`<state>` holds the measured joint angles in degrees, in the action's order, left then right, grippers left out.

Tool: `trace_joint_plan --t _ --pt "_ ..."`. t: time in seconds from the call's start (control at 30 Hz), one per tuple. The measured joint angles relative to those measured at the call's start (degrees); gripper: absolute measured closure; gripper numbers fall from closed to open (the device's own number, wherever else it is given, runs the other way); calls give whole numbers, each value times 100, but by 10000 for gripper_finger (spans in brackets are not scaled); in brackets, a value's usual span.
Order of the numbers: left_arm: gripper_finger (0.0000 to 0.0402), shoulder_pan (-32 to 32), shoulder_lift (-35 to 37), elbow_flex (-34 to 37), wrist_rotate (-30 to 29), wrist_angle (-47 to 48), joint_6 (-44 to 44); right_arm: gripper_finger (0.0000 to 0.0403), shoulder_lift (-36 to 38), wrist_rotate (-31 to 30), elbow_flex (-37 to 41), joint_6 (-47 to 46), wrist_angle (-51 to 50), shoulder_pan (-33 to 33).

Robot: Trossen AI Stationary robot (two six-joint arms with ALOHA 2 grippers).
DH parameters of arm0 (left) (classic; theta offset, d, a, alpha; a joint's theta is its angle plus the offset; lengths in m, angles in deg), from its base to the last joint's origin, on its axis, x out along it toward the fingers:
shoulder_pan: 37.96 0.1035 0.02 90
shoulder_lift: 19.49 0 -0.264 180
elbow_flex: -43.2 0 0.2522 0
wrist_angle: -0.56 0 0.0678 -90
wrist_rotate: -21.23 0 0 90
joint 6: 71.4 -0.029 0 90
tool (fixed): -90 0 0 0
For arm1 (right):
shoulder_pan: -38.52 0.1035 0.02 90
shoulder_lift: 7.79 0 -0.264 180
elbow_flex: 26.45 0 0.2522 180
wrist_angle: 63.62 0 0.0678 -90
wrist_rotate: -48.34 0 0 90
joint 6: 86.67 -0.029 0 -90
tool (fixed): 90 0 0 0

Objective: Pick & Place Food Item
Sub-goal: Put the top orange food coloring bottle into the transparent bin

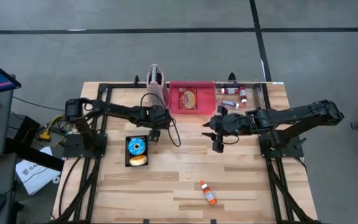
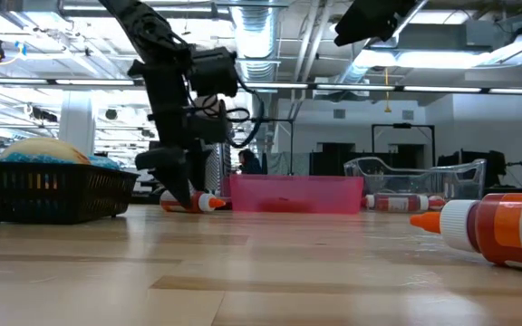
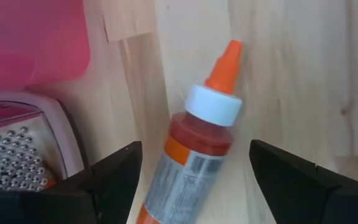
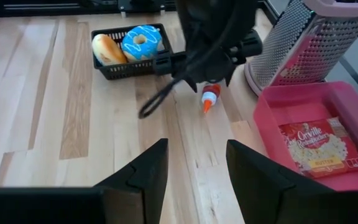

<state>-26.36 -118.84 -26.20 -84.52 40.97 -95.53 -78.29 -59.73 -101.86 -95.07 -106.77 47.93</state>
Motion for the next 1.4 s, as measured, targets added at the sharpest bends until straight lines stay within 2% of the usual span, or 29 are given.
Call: trace_joint_plan --t 0.27,0.4,0.63,0.73,1.03,1.23,1.4 --pt "126 39 -303 -181 91 52 -5 248 -1 -1 0 0 -11 116" --pt "161 39 -313 -181 115 -15 19 248 -2 0 0 -2 -12 115" --pt "247 39 -311 -181 118 -67 34 248 -2 -2 0 -2 -11 114" --pt "267 37 -311 -181 216 -213 35 248 -4 -2 0 -4 -11 114" --pt "258 -373 -97 -179 378 -891 71 248 -4 -3 0 101 -40 112" --pt "257 -893 741 -180 805 -1457 525 248 -4 -16 180 535 160 183" --pt "257 -1282 1421 -189 1140 -2127 809 248 -8 -5 596 974 863 386"
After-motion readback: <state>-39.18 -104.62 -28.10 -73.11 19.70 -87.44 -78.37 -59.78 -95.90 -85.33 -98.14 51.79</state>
